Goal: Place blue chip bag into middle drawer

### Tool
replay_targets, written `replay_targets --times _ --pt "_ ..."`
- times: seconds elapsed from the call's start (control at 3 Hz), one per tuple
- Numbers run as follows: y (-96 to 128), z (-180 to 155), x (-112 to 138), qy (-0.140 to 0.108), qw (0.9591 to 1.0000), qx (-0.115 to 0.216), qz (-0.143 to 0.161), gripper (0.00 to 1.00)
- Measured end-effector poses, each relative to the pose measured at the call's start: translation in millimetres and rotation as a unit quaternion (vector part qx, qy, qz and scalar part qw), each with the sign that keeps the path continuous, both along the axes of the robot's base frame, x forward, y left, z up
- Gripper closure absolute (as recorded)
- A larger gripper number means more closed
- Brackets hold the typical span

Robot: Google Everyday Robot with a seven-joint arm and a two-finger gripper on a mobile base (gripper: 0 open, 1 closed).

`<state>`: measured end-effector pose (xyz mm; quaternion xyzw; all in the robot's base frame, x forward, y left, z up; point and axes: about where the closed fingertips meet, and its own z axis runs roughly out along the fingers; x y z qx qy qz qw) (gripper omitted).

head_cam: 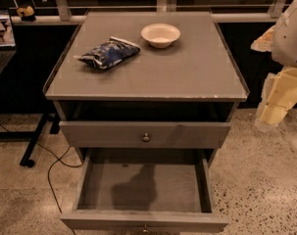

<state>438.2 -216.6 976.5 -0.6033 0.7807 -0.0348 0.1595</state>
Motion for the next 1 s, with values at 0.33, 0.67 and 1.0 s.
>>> replay_targets --times 0.33,0.67,1.0 --pt "0 0 0 0.000 1.0000 0.000 0.000 0.00" --pt "10 -11 3 0.005 0.9990 0.043 -0.002 0.00" --pt "48 -22 29 -0.006 0.9922 0.116 0.043 0.00"
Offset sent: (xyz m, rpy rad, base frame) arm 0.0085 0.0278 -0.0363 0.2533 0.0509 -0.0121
